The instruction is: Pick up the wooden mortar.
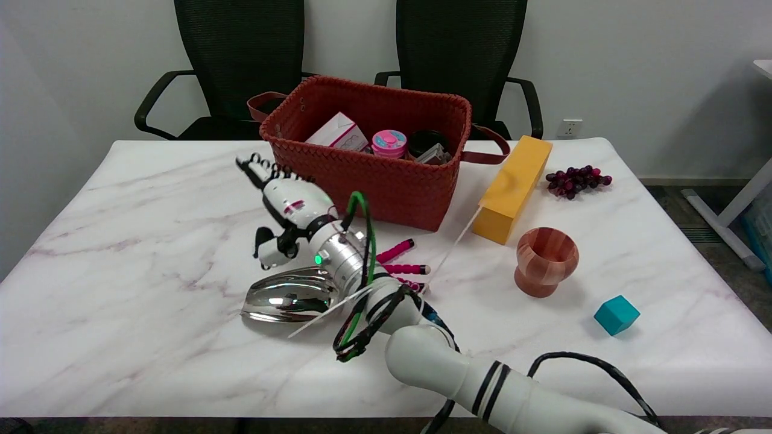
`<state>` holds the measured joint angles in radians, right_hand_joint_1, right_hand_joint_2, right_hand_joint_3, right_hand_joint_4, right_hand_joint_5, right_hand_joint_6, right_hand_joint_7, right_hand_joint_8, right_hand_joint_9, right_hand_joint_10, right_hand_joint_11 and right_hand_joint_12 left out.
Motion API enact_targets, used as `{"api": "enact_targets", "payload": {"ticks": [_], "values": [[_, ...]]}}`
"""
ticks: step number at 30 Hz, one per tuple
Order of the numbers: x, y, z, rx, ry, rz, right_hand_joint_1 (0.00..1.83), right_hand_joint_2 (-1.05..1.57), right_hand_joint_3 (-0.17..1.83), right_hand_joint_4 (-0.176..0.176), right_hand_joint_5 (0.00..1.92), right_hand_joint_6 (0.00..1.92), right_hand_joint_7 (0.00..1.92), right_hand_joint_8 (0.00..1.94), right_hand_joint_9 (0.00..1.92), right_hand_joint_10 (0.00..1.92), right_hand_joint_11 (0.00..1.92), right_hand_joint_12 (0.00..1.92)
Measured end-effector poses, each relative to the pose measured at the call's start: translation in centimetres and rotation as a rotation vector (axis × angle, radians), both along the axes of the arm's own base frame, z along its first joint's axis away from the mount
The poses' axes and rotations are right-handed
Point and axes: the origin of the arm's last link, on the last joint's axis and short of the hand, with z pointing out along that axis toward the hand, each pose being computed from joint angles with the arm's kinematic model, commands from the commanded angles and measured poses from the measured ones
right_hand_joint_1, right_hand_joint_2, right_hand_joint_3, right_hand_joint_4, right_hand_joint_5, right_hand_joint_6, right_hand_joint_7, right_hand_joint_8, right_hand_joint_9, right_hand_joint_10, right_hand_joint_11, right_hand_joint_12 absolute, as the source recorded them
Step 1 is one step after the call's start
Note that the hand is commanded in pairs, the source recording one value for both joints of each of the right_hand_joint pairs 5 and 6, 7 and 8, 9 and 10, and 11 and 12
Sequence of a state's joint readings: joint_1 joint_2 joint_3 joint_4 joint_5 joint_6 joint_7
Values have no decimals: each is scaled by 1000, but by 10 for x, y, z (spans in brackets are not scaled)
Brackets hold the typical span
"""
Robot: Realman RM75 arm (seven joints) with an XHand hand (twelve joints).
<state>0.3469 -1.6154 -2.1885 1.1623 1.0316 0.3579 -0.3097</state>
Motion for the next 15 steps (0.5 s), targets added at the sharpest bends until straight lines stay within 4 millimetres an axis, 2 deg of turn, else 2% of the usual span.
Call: {"api": "enact_targets", "payload": {"ticks": [7, 15], "values": [[22, 17, 22, -115, -144, 89, 1242, 780, 1279, 0, 67, 67, 265, 265, 285, 285, 255, 255], [37, 42, 47, -253, -284, 177, 1212, 774, 1281, 0, 84, 84, 245, 245, 309, 309, 267, 267]]}}
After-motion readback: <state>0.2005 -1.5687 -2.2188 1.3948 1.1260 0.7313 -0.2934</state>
